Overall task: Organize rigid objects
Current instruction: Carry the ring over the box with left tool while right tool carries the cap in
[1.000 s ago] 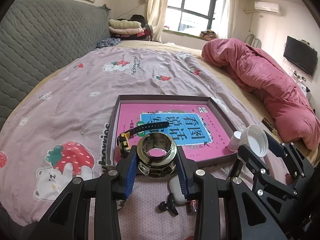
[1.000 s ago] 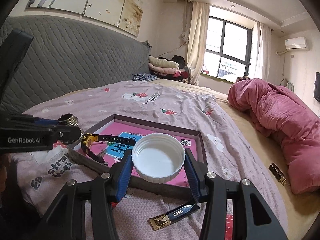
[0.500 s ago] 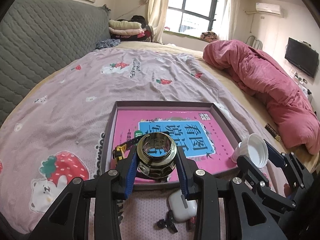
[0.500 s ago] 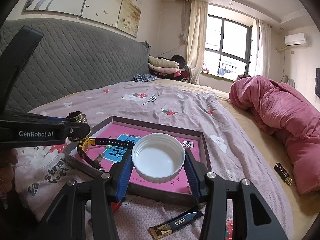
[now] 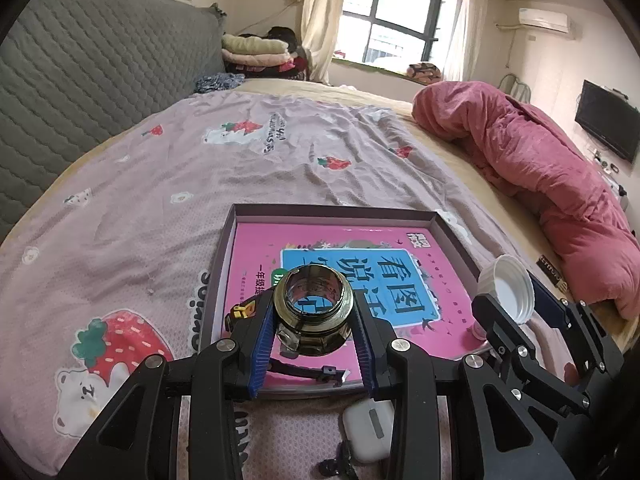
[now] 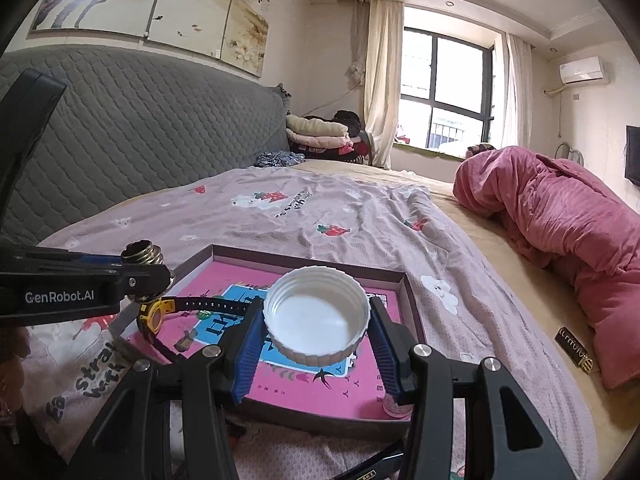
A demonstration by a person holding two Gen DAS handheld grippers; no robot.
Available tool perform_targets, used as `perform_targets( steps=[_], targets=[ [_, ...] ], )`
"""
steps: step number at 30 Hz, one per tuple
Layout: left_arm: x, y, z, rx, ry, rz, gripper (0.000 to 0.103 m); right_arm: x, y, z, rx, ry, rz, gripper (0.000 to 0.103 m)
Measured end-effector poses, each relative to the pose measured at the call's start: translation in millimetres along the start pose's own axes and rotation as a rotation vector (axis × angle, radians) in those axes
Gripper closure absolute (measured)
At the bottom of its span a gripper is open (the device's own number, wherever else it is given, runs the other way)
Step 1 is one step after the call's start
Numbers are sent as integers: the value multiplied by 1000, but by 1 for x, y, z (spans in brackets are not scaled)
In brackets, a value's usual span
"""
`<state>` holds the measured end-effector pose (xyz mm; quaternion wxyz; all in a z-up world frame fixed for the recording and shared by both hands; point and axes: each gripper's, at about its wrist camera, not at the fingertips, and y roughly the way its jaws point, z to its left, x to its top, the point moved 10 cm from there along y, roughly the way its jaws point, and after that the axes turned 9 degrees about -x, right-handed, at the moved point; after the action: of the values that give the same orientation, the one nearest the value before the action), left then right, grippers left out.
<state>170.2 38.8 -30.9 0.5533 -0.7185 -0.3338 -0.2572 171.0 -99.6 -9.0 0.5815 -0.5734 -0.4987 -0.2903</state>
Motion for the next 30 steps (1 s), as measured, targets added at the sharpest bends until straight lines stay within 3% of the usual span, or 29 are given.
perform_targets(
  steps=[14, 30],
  targets=[
    [12, 11, 6, 10, -27, -7, 66, 8, 13, 7, 7, -17, -5, 53],
    [18, 34, 7, 2, -50, 9, 66, -10, 26, 13, 35, -46, 47, 53]
  ],
)
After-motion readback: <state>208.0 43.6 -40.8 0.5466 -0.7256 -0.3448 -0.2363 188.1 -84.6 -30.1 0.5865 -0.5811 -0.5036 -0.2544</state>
